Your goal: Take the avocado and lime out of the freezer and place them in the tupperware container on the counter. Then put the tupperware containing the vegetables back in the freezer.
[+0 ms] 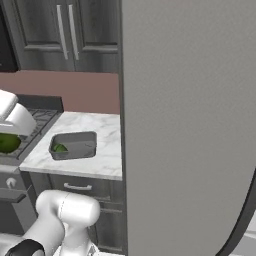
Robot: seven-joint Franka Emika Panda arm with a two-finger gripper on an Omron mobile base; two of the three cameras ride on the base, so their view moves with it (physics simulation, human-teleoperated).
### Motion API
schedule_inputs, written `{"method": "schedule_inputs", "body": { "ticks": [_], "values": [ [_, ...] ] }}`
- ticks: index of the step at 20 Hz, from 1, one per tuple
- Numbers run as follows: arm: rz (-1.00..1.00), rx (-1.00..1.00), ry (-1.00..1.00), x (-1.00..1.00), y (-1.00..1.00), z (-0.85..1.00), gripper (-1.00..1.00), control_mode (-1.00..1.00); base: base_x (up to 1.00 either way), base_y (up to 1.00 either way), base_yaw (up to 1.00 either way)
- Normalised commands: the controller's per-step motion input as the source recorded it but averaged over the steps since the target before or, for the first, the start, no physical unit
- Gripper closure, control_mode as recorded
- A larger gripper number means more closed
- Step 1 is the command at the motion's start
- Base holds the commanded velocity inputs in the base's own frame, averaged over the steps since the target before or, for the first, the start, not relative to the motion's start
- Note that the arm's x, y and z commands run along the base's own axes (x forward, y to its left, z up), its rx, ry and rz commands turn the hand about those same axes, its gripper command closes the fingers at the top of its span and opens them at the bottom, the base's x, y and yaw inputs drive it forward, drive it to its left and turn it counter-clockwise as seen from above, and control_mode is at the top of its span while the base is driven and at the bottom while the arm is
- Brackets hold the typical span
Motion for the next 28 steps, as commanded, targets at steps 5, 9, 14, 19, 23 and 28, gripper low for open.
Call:
{"method": "schedule_inputs", "body": {
  "ticks": [5, 9, 14, 19, 23, 28],
  "values": [
    [0.00, 0.00, 0.00, 0.87, 0.00, -0.57, 1.00, -1.00, 0.00, 0.00, 0.00],
    [0.00, 0.00, 0.00, 0.90, 0.00, -0.66, 1.00, -1.00, 0.00, 0.00, 0.00],
    [0.01, 0.00, 0.01, 0.80, 0.27, -0.69, 1.00, -1.00, 0.00, 0.00, 0.00],
    [0.01, 0.00, 0.10, 0.98, 0.46, -0.54, 1.00, -1.00, 0.00, 0.00, 0.00],
    [0.00, 0.00, 0.11, 1.00, 0.43, -0.46, 1.00, -1.00, 0.00, 0.00, 0.00],
    [0.02, 0.00, 0.11, 0.89, 0.27, -0.52, 1.00, -1.00, 0.00, 0.00, 0.00]
  ]
}}
